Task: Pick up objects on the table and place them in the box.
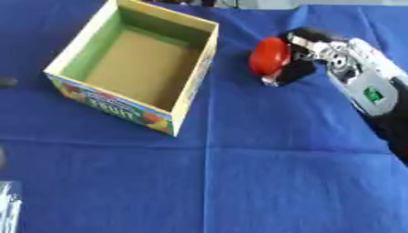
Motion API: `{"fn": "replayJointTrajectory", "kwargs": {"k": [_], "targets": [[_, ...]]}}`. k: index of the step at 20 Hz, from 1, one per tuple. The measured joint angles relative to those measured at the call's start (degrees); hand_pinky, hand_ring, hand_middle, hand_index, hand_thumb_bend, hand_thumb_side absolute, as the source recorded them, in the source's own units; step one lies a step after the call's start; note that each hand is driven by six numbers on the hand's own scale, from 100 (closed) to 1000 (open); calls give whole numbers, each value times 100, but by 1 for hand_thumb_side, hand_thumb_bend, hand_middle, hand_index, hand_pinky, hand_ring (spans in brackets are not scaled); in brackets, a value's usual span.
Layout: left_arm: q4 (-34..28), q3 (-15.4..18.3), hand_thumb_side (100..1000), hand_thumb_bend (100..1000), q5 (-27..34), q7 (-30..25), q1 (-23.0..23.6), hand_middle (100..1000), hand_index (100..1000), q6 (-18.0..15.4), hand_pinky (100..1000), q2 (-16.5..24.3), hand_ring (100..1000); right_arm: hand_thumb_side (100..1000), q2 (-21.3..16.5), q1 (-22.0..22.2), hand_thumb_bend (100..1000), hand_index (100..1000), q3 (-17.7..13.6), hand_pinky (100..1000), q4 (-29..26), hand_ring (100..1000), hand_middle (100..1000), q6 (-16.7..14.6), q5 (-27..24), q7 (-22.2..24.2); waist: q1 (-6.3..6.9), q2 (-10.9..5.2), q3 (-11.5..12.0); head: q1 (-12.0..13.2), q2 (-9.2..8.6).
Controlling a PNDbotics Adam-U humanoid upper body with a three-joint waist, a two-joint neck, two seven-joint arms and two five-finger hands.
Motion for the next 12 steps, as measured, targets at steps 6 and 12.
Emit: {"fn": "replayJointTrajectory", "kwargs": {"k": [6, 12], "targets": [[0, -1, 902, 100, -1, -8, 3, 833, 629, 12, 567, 0, 922, 406, -149, -107, 100, 621, -102, 434, -358, 432, 446, 183, -106, 32, -5, -48, -4, -2, 1], [0, -1, 902, 100, -1, -14, 11, 834, 629, 21, 567, 3, 922, 410, -237, -356, 100, 611, -181, 429, -748, 425, 437, 315, -275, 38, -25, -55, -12, -21, 2]]}}
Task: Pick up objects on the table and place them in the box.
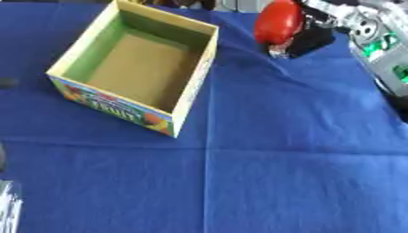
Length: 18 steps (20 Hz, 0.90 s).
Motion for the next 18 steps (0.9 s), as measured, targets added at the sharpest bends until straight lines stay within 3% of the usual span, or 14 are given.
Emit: {"fn": "replayJointTrajectory", "kwargs": {"k": [5, 10, 18], "targets": [[0, 0, 902, 100, 0, -2, 14, 834, 629, 4, 568, 6, 922, 389, 8, -422, 100, 599, 12, 418, -317, 415, 425, 138, -33, 73, -50, -42, 18, -44, 4], [0, -1, 903, 100, 0, -5, 37, 834, 629, 7, 569, 9, 922, 388, 311, -864, 100, 592, 101, 416, -342, 414, 419, 230, -5, 175, -99, -53, 111, -125, 5], [0, -29, 903, 100, 0, -25, -15, 832, 628, 7, 570, 48, 922, 392, 1094, -1447, 100, 594, 190, 419, 272, 419, 419, 173, 333, 266, -191, -15, 363, -337, -7]]}}
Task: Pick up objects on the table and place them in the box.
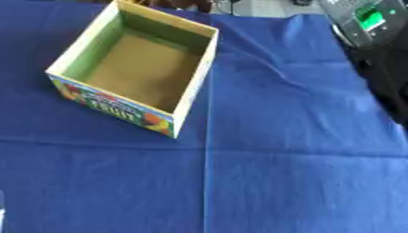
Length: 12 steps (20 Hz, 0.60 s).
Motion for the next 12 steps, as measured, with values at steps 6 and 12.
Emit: {"fn": "replayJointTrajectory", "kwargs": {"k": [6, 12], "targets": [[0, -10, 903, 100, 5, -16, -46, 831, 628, -16, 570, 0, 923, 379, 591, -110, 100, 591, -1, 417, 702, 421, 419, -141, 316, -55, -12, 80, 129, -123, -45], [0, -11, 903, 100, 14, -4, -75, 831, 626, -28, 570, -2, 923, 369, 1197, -86, 100, 591, -2, 421, 1346, 428, 425, -282, 768, -342, -6, 97, 163, -174, -56]]}}
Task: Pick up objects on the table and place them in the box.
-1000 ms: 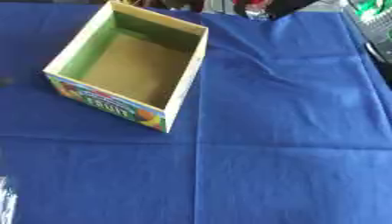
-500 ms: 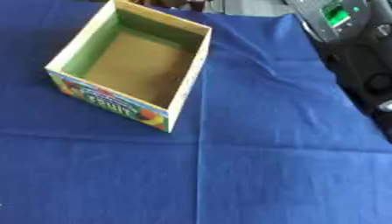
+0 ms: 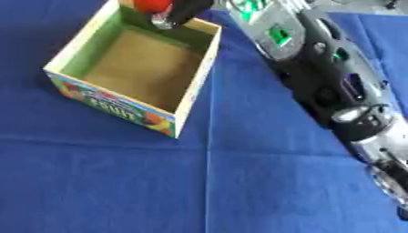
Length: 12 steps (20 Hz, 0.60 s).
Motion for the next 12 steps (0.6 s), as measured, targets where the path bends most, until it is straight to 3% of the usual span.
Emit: {"fn": "replayJointTrajectory", "kwargs": {"k": [7, 12], "targets": [[0, -1, 904, 100, 15, 1, -6, 831, 626, 0, 571, -1, 922, 350, 468, 82, 100, 594, 149, 440, 742, 452, 448, -100, 522, -388, 12, 0, 6, -34, -41], [0, -2, 903, 100, 17, 7, -13, 832, 627, -2, 571, -2, 922, 348, 719, 145, 100, 599, 185, 445, 1232, 460, 455, -254, 944, -401, 12, 0, 27, -58, -41]]}}
